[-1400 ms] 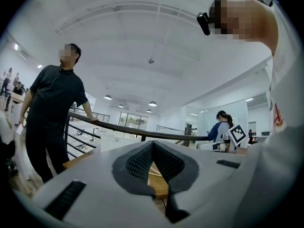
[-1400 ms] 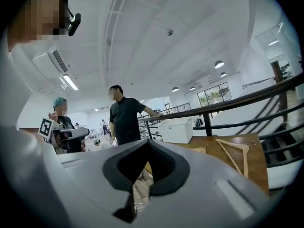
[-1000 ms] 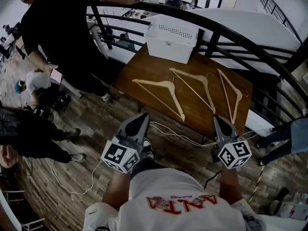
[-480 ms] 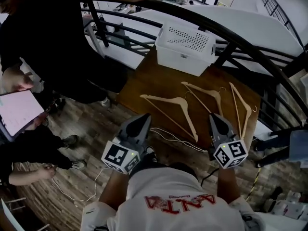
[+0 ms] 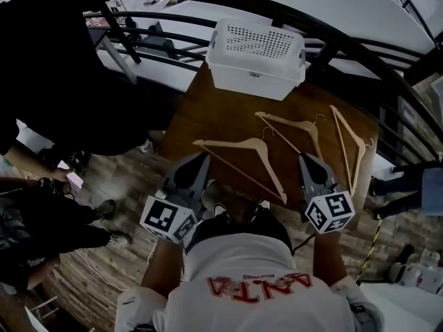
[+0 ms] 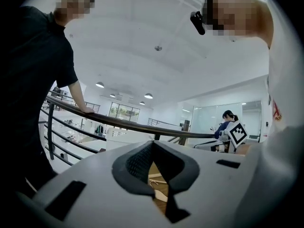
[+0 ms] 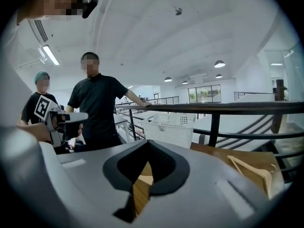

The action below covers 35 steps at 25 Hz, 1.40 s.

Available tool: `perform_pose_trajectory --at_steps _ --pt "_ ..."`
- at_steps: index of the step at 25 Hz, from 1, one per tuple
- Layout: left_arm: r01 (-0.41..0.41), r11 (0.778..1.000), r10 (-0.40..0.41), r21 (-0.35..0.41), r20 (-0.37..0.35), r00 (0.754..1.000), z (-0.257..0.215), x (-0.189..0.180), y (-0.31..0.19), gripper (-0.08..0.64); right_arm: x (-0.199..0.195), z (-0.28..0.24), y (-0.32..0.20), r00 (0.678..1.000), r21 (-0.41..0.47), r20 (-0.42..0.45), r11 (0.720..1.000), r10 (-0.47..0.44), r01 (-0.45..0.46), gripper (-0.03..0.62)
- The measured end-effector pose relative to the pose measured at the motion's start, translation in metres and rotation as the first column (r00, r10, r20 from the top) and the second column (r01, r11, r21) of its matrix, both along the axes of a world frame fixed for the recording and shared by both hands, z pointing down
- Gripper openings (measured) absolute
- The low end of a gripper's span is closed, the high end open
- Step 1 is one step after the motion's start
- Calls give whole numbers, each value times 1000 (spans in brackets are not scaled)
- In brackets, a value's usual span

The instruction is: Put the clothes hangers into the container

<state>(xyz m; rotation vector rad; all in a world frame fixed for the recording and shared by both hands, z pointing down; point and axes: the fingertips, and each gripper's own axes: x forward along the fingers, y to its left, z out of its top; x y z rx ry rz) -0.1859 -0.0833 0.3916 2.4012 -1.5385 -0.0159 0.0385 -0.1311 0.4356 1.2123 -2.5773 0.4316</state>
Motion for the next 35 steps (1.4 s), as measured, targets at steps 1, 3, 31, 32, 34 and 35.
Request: perform_pose_trajectory --at_steps 1,3,31,32,34,35 --pt "6 1000 -6 -1 2 1000 0 6 0 9 5 3 -1 1000 -6 0 1000 -4 4 2" --pt "22 1000 -22 6 8 1000 -1 16 0 9 13 12 -2 1000 -20 5 1000 -18 18 2" --pt "-22 994 28 -106 54 998 70 -3 -47 9 -55 257 -14 856 -466 -460 885 -235 -7 194" --pt "-25 993 31 -115 51 998 72 -5 -47 9 -52 264 -14 848 -470 -475 883 -234 -19 196" --pt "-29 992 34 -125 39 999 76 -6 -45 9 -43 276 -12 838 -474 -497 880 -226 -44 206" --pt "-32 992 36 -126 34 999 76 -6 -44 9 -39 280 -11 838 -478 -503 876 -212 -65 206"
